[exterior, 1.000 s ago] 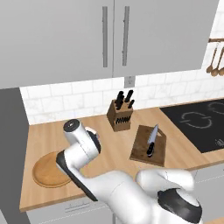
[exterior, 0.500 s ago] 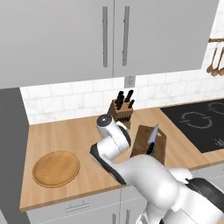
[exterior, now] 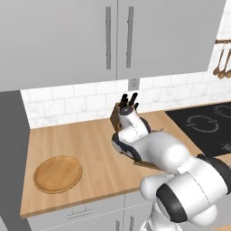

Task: Pick up the knife from the drawer and place it on the cutting board. Then place the meat from the plate to the cutting board.

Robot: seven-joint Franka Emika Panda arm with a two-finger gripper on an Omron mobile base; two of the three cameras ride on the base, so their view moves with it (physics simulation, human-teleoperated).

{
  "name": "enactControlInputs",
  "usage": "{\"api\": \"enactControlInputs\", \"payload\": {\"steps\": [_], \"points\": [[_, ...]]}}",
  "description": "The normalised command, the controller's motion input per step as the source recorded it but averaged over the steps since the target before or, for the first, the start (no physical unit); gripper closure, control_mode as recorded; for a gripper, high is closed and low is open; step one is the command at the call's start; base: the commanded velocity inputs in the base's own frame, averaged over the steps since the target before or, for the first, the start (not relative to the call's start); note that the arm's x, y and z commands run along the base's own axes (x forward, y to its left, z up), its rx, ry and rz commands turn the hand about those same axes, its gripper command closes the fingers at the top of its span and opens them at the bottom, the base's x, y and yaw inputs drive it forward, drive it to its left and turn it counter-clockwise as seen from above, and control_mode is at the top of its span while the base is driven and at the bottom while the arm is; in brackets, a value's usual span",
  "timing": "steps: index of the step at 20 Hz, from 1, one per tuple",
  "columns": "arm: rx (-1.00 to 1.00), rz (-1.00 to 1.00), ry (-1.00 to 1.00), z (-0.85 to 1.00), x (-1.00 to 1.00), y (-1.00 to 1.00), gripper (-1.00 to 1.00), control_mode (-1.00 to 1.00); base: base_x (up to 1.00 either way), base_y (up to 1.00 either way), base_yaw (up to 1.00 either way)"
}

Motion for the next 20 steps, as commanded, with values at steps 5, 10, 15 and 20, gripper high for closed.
{"api": "enactControlInputs", "payload": {"steps": [5,10,15,20], "points": [[0.00,-0.03,0.03,-0.24,-0.02,-0.78,1.00,-1.00,0.00,0.00,0.00],[0.00,-0.05,0.00,-0.20,0.00,-0.63,1.00,-1.00,0.00,0.00,0.00],[0.00,-0.02,0.00,-0.23,0.21,-0.05,-1.00,-1.00,0.00,0.00,0.00],[0.00,-0.02,0.00,-0.02,0.46,0.03,-1.00,-1.00,0.00,0.00,0.00]]}}
